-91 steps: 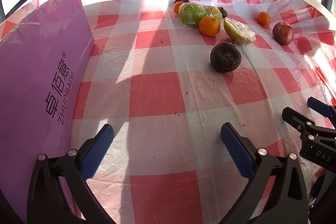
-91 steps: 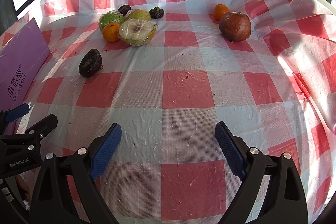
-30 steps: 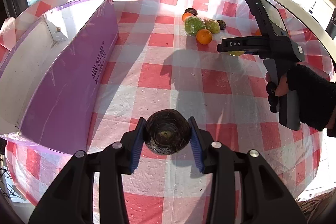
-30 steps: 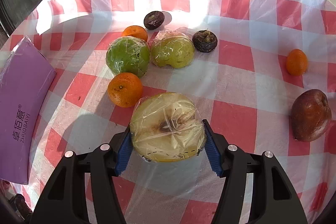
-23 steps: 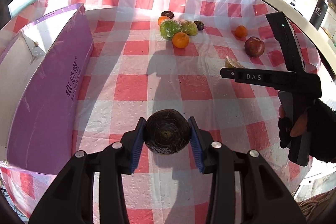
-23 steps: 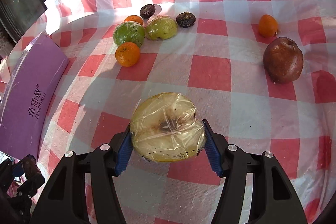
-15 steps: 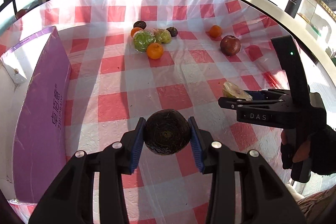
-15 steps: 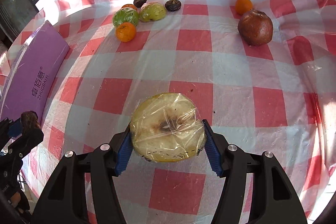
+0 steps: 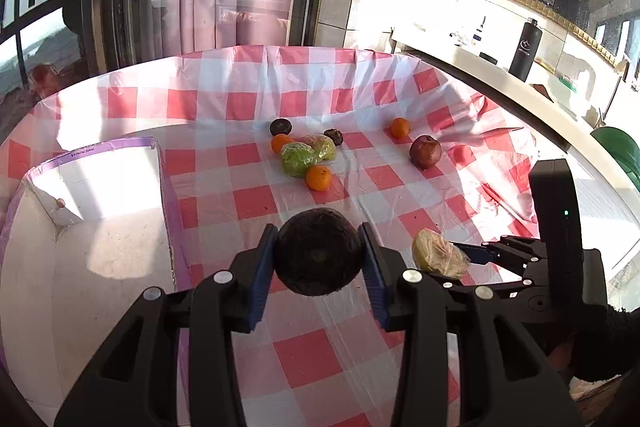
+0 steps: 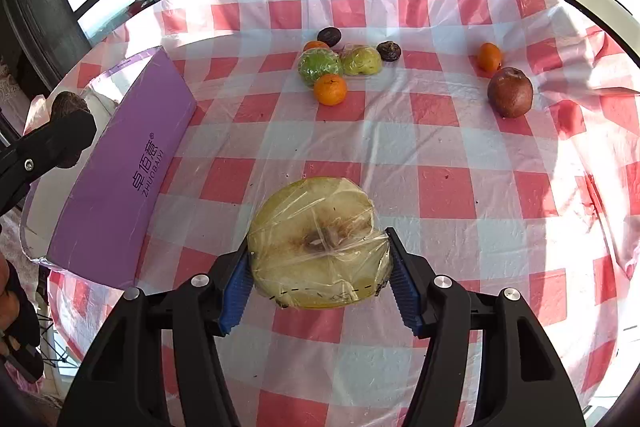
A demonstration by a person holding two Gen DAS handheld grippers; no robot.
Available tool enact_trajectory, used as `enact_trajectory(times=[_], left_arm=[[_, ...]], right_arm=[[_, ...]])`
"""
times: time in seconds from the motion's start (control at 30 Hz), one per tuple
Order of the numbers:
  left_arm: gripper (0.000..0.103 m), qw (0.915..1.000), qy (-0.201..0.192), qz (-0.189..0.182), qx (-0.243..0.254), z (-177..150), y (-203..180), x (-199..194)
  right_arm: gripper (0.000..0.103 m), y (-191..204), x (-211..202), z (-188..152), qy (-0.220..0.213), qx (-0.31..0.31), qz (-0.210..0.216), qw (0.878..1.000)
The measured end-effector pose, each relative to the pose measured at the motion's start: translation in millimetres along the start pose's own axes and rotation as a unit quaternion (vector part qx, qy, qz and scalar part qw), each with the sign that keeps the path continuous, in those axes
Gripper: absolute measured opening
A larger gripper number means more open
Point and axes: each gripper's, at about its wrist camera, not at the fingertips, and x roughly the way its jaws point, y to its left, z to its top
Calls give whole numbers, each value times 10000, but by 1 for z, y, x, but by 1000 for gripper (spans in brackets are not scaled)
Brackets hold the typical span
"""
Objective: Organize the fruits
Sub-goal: 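Carry the passion fruit and apple half toward the white box with both tools, then open both tools to drop the passion fruit and apple half into the box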
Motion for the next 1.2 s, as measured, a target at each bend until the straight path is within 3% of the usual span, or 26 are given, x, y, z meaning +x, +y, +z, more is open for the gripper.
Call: enact_trajectory(times=[0.27, 0.53, 0.63, 0.8, 0.97, 1.2], left_arm=[[41, 9958, -61, 804, -429, -13, 89, -47], [41, 9796, 460, 1734, -907, -45, 175, -59], [41, 9726, 747, 1969, -986, -55, 197, -55], [41, 9636, 1245, 2174, -929, -67, 215, -39], [41, 9599, 1626, 2120, -842, -75, 220, -21], [42, 9524, 2119, 1940, -1023, -87, 234, 0]], right_arm=[[60, 94, -8, 28, -464, -507, 466, 9965], [60, 192, -5, 65, -711, -1139, 1058, 9853], [60, 233, 10, 67, -500, -1655, 1035, 9795], [60, 277, 47, 50, 293, -2503, 743, 9649], [60, 290, 76, 33, 953, -2943, 443, 9499], [60, 297, 89, 14, 1399, -3227, 335, 9355]])
